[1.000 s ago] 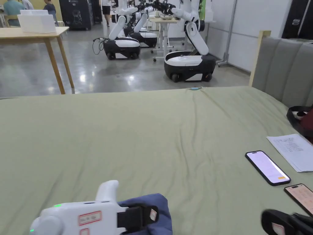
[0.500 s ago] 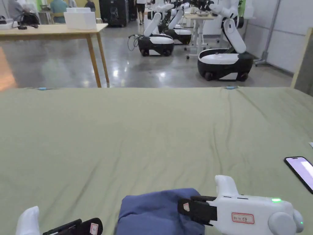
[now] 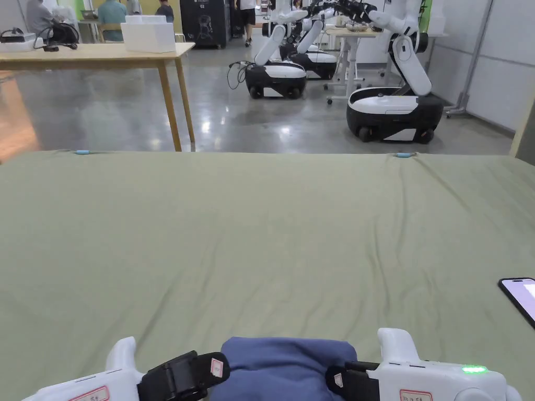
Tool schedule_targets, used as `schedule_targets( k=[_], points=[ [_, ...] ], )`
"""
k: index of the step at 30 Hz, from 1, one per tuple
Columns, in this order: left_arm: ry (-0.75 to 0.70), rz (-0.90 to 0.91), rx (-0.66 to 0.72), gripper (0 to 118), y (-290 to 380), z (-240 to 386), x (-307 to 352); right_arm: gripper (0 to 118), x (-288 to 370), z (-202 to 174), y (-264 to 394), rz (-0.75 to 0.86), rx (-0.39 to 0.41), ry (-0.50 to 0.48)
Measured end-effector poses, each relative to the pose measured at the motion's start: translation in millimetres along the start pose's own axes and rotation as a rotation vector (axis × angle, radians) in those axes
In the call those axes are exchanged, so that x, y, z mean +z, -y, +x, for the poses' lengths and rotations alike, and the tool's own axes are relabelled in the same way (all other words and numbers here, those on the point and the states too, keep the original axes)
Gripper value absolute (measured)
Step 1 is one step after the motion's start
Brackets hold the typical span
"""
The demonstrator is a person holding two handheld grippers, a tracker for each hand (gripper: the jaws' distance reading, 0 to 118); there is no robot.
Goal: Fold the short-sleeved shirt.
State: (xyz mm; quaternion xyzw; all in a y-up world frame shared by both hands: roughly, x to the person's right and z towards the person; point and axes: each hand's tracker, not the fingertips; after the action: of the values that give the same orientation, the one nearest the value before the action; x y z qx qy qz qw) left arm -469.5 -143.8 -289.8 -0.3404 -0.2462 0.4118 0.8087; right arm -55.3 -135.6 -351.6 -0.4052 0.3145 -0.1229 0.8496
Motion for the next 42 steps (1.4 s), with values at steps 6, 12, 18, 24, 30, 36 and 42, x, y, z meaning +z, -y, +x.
schedule_targets(
  k=[6,12,18,24,30,36,42],
  points=[
    [0.042,-0.104,0.085,106,-8.5,-23.7,-52.7,1,0.0,1.7,0.6,0.002,-0.011,-0.008],
    [0.061,-0.137,0.068,39,-12.8,-15.7,-72.5,1,0.9,5.3,2.1,0.003,-0.029,-0.021],
    [0.067,-0.160,0.064,32,-15.7,-16.3,-66.7,1,0.8,4.7,2.6,0.003,-0.033,-0.026],
    [0.073,-0.212,0.024,30,-51.2,-28.9,-32.6,1,15.3,-25.5,-1.4,0.012,-0.036,-0.055],
    [-0.033,-0.180,-0.060,30,-121.6,-88.5,104.8,1,40.3,-67.8,19.4,0.047,-0.033,-0.080],
    [-0.183,-0.111,-0.047,30,-194.9,-164.3,271.4,1,52.0,-93.8,48.1,0.006,-0.085,-0.048],
    [-0.431,-0.082,0.012,31,-206.2,-206.5,348.8,1,47.0,-103.4,57.2,-0.065,-0.077,0.017]
  ],
)
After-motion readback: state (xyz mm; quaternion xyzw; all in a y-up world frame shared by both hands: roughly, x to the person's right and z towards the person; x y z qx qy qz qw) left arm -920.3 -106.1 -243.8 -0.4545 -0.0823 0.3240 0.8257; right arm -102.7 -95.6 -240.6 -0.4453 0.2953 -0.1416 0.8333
